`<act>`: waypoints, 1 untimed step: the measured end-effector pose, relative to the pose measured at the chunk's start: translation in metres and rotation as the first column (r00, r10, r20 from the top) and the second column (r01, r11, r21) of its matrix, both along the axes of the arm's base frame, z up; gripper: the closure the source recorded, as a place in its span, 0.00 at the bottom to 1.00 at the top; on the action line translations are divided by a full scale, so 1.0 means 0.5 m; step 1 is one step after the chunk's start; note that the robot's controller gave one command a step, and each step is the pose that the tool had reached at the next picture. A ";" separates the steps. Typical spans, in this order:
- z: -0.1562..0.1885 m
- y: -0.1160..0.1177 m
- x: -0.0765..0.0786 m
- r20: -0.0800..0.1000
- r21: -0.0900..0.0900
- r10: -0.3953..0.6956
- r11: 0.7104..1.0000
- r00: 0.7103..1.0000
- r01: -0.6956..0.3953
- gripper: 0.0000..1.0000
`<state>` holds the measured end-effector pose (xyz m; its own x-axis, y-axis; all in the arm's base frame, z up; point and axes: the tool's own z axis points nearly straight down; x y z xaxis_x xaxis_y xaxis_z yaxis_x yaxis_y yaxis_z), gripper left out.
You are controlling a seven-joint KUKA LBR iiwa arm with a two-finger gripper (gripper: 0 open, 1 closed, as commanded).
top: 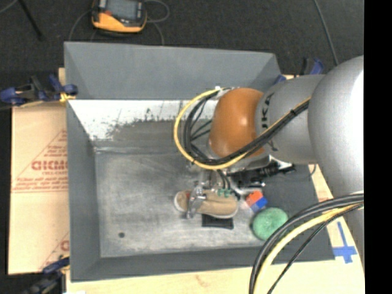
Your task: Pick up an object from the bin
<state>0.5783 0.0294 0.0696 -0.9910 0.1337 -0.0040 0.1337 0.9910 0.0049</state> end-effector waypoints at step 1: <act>0.009 0.009 -0.054 0.012 -0.002 -0.156 0.988 0.988 0.156 0.00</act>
Offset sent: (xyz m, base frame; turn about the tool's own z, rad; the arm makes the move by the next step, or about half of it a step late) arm 0.0000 0.0000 0.0000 0.0000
